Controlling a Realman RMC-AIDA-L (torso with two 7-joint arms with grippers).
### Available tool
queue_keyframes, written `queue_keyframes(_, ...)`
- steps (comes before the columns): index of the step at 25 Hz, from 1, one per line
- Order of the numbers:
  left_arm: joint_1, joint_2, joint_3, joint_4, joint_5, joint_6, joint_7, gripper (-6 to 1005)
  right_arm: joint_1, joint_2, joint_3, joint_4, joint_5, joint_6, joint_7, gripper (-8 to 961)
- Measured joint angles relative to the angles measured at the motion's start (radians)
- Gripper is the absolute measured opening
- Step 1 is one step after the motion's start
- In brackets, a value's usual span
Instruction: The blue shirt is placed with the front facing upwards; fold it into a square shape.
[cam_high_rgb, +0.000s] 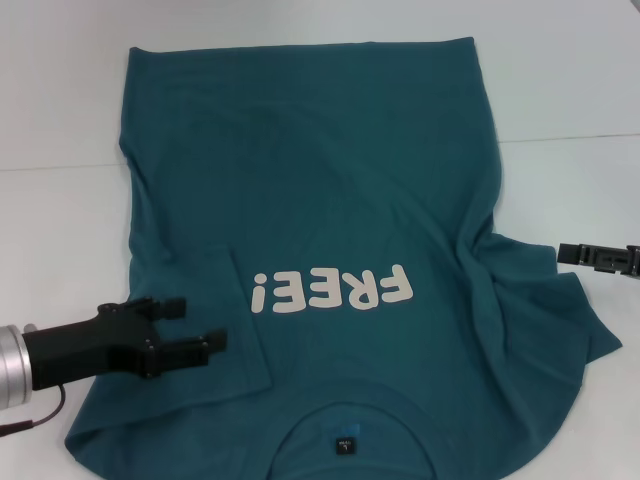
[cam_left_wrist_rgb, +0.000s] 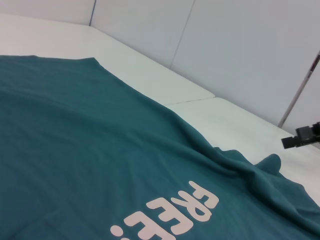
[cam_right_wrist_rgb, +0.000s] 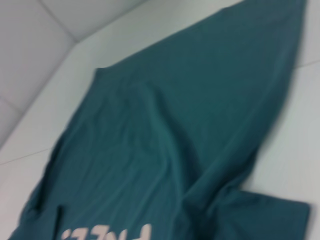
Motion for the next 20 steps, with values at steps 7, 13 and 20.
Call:
queue_keyframes(7,0.001,0.0,0.0,-0.014,0.0,-0.004,0.002,885,0.03,0.004,-0.003,0.017,-0.069,0.077,0.069,944)
queue_keyframes(13,-0.003,0.0,0.002,-0.014,0.0,0.001,0.003,885,0.037,0.006,-0.004,0.018,-0.09,0.082,0.09,943)
queue_keyframes(20,-0.009,0.0,0.002,-0.014,0.0,0.002,0.003,886,0.045,0.015,-0.008,0.059,-0.097,0.106,0.081,942)
